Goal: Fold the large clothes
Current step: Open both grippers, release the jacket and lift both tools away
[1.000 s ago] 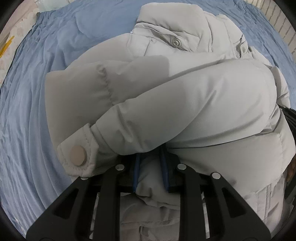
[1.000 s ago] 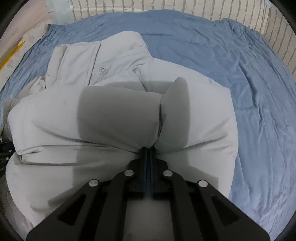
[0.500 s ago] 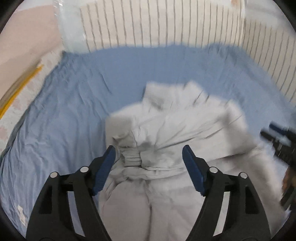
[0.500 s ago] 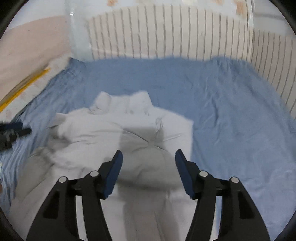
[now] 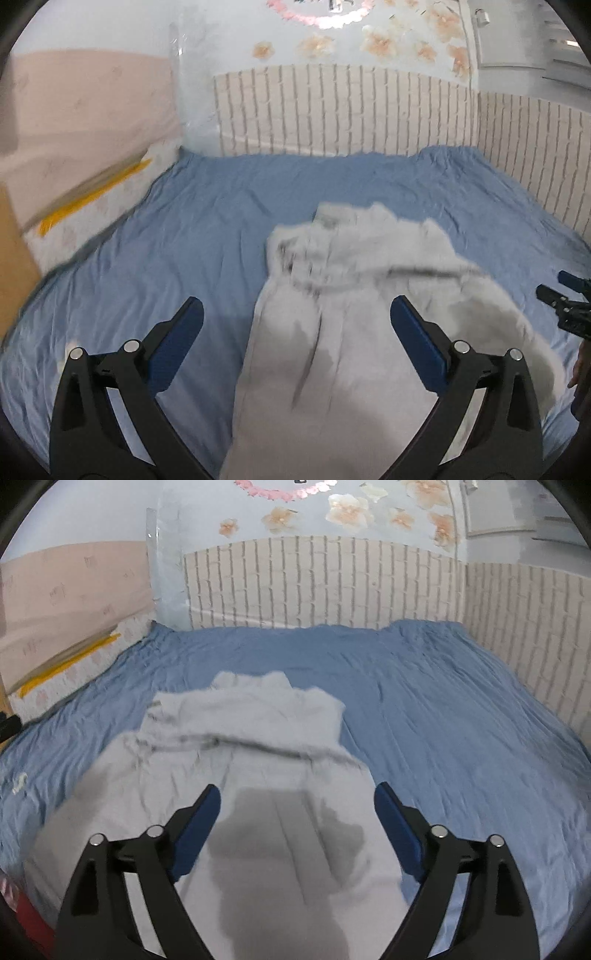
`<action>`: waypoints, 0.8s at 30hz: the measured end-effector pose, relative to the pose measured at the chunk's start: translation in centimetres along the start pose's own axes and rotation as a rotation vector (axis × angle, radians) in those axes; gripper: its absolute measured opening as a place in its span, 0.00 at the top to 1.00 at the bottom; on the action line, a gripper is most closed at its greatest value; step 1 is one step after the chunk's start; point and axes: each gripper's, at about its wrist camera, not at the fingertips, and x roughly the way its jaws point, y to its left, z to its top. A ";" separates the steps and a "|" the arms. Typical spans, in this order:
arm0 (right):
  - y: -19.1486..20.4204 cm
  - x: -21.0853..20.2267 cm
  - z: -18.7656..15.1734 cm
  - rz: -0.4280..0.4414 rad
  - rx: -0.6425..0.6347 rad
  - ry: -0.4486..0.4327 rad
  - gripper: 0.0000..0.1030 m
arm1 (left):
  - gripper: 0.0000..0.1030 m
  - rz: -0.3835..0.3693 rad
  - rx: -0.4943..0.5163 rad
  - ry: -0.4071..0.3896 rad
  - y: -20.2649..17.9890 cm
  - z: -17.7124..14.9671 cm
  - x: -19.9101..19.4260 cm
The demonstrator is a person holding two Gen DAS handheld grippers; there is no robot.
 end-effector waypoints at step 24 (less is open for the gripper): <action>-4.2 -5.6 -12.1 -0.308 -0.043 0.033 0.02 | 0.03 -0.059 -0.096 0.295 7.1 -15.9 4.1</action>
